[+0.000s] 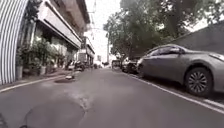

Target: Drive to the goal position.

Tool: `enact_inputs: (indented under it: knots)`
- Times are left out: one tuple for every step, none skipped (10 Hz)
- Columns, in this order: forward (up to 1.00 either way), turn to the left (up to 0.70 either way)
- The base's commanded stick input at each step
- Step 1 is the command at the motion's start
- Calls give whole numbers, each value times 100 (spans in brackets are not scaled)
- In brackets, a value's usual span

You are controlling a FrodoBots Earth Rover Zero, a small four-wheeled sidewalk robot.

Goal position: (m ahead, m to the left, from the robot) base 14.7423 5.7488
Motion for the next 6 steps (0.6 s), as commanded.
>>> enact_inputs:
  knots:
    - [70,0]
    - [70,0]
    - [70,0]
    - [70,0]
    - [70,0]
    - [70,0]
